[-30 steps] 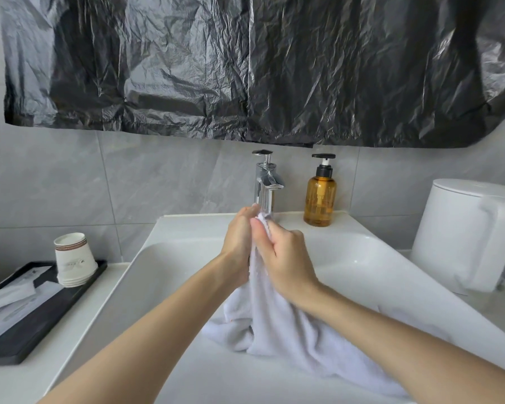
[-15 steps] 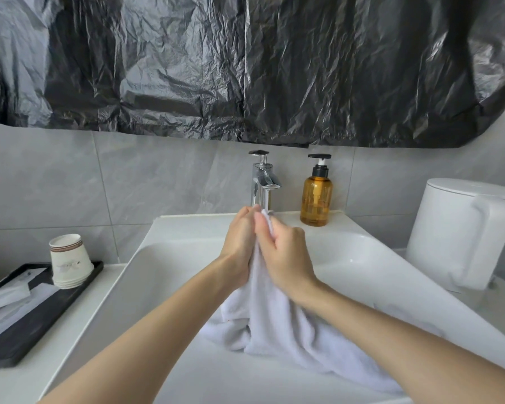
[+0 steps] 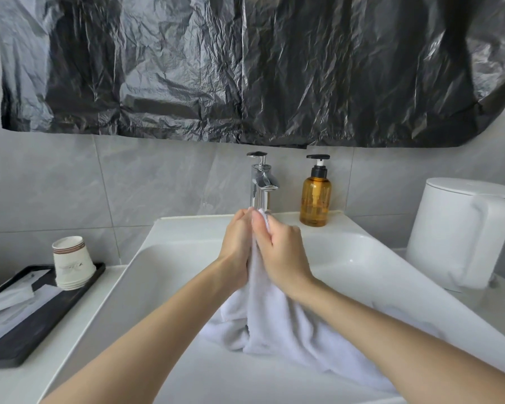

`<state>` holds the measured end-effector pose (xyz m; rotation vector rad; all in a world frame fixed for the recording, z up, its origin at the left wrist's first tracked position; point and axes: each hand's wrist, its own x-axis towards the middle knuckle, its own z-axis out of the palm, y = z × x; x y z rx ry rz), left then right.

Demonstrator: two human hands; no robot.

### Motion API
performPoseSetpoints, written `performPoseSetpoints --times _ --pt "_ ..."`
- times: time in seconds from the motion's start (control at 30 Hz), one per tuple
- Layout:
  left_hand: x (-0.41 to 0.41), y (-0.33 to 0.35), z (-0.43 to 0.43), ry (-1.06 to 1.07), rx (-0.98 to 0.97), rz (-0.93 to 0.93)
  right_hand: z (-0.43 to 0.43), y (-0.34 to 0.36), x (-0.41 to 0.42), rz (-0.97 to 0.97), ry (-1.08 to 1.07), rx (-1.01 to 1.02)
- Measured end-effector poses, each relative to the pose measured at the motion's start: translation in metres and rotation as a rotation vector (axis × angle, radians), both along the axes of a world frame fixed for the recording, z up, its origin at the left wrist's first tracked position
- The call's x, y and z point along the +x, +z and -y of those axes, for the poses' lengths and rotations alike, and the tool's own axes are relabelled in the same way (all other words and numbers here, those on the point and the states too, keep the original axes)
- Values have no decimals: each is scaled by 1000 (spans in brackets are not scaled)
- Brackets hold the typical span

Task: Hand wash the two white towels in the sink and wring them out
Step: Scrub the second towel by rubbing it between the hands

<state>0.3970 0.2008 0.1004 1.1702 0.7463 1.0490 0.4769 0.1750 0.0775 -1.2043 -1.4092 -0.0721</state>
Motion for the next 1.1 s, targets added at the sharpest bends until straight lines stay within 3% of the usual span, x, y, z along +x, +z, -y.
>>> performPoseSetpoints --times 0.1,0.23,0.33,0.37,0.47,0.57,0.73,0.87,1.0,1.1 --pt "2 -1 0 -8 -3 -25 -9 8 5 -93 -95 -40" --pt "1 -2 -8 4 -15 -2 -6 -2 1 47 -3 14" --pt "2 -1 -7 -36 -70 -25 -16 9 8 -138 -86 -30" --pt "0 1 -8 -46 -80 -19 -12 7 4 -102 -76 -7" --pt "-11 5 -15 -66 -120 48 6 -6 -9 107 167 4" --pt "-22 14 -18 -76 -116 34 -2 18 7 -36 303 -99" --pt "-40 33 -33 31 -105 75 7 56 58 -96 231 -93" --pt "-61 38 -48 179 -91 104 9 57 83 102 -86 -329" --pt "-79 41 -59 310 -76 171 14 52 87 362 90 -502" --pt "-89 39 -63 369 -87 187 15 43 86 663 50 -723"
